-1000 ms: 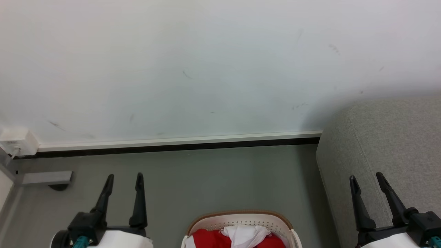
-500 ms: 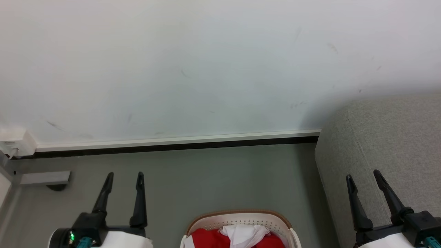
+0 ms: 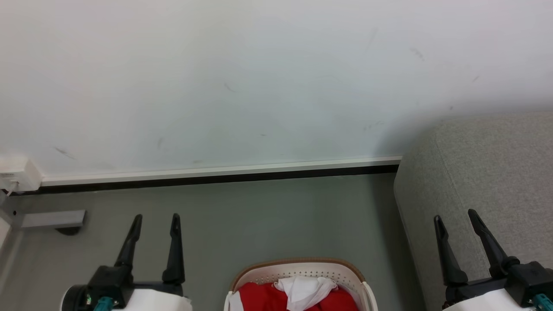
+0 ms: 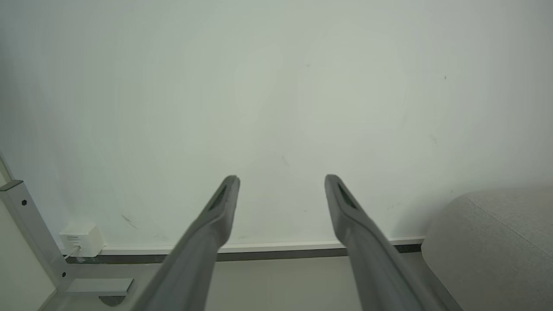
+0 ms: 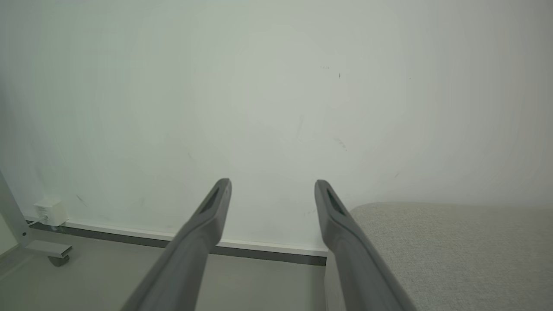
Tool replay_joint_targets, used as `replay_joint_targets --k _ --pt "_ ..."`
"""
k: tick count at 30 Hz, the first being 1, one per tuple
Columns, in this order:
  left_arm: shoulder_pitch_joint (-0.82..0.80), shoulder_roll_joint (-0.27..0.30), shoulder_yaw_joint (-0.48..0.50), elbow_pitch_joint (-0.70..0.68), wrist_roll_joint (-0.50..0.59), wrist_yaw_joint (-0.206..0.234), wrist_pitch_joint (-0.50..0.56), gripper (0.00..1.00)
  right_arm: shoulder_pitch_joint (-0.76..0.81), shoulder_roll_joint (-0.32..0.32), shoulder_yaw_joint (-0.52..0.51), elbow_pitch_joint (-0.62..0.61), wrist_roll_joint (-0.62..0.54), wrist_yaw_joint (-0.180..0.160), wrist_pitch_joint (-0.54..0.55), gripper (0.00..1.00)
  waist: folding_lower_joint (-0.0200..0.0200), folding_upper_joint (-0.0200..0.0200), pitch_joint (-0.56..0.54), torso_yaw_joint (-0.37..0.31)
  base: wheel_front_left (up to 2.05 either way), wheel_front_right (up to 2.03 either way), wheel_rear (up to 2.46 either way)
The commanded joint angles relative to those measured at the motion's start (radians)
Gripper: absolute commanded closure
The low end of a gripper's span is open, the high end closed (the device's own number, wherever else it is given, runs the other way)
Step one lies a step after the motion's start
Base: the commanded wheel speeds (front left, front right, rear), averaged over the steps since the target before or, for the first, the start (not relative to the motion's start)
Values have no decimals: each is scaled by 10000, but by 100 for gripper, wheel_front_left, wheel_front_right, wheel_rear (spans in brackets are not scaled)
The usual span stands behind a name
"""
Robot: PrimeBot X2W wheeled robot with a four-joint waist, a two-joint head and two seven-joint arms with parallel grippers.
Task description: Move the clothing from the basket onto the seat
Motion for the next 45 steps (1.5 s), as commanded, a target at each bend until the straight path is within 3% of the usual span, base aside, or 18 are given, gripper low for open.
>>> replay_joint_targets --k 1,11,17,24,34,45 --pt "-22 64 24 -40 -112 -2 -24 0 -124 -37 13 -33 63 -21 -28 0 0 0 58 -29 0 0 0" --pt "-831 64 -241 106 -478 -185 -17 0 -935 -230 32 -379 382 -21 -28 0 0 0 1286 -472 0 0 0" --pt "-1732 64 -559 927 -580 -337 -17 0 -1645 -294 -121 -690 510 -21 -28 0 0 0 2357 -861 0 0 0" --pt "-2736 66 -1171 2569 -576 -751 -17 0 -2298 -193 -470 -1079 709 -21 -28 0 0 0 3508 -1456 0 0 0" --pt "-4712 69 -2386 6082 -1210 -1456 71 0 -3255 -69 -706 -1565 976 -21 -28 0 0 0 5147 -2207 0 0 0" --pt "-6941 72 -4443 8710 -1978 -1631 1272 0 -4301 20 -1084 -2111 978 -21 -28 0 0 0 7206 -2994 0 0 0"
